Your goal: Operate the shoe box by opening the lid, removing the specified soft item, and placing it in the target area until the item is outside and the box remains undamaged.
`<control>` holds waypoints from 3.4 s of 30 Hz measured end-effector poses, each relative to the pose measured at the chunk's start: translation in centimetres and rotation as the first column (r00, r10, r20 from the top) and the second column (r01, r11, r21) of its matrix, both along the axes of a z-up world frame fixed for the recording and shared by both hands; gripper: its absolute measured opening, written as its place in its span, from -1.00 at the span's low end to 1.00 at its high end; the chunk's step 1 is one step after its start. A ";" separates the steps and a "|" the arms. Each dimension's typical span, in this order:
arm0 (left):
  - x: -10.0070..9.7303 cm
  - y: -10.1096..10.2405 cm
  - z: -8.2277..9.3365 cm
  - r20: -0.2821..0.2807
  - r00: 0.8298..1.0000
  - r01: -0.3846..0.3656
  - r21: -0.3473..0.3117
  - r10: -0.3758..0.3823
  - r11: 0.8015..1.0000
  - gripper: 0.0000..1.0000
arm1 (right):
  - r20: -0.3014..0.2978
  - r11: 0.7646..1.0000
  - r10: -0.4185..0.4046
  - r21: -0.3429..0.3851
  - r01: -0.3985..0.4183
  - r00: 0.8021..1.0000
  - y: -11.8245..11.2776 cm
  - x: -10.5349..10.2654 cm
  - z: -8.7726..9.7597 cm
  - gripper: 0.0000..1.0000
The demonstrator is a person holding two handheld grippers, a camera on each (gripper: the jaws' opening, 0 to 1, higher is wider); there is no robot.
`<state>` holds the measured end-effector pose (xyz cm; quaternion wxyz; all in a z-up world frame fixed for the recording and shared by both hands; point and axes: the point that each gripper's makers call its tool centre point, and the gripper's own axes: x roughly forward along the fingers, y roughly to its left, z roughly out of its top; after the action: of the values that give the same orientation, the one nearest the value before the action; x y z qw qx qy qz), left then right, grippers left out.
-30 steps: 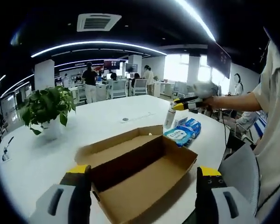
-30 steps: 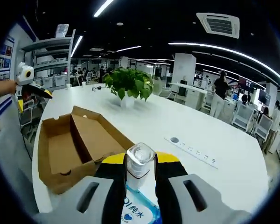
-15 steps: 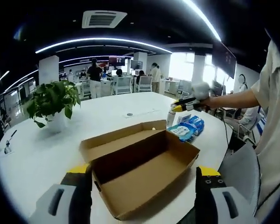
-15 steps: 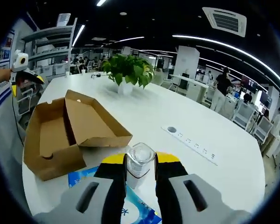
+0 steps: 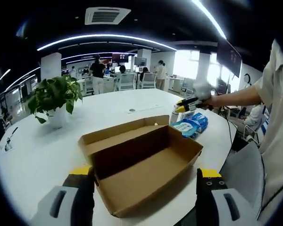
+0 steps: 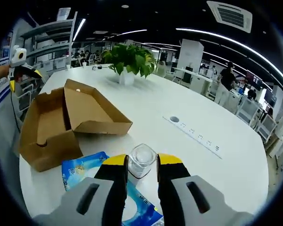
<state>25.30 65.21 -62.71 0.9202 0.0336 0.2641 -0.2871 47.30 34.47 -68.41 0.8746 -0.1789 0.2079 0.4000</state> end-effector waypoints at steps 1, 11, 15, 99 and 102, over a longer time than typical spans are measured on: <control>0.0 0.0 -0.1 -0.001 1.000 -0.001 0.005 0.001 1.000 0.79 | -0.001 1.000 0.001 -0.001 -0.001 1.000 0.0 0.0 0.0 -0.58; -0.3 0.1 -0.4 -0.018 1.000 -0.010 0.008 0.010 1.000 0.74 | 0.009 1.000 0.017 -0.013 -0.017 1.000 0.1 0.4 0.1 -0.58; -0.2 0.3 -0.5 -0.021 1.000 -0.015 0.012 0.015 1.000 0.73 | 0.008 1.000 0.010 -0.016 -0.010 1.000 0.1 0.6 -0.1 -0.58; 0.5 8.3 -8.7 -0.310 0.818 -0.487 0.077 0.485 0.870 -0.91 | -0.413 0.991 -0.117 -0.107 0.079 0.903 11.2 2.2 -2.6 -0.57; 0.4 8.2 -8.7 -0.313 0.816 -0.489 0.077 0.486 0.869 -0.91 | -0.432 0.988 -0.142 -0.121 0.099 0.891 11.3 3.2 -3.6 -0.59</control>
<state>25.70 73.37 -71.42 0.9072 -0.0855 0.4094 -0.0447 50.45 45.77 -72.01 0.8186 -0.1123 0.4293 0.3648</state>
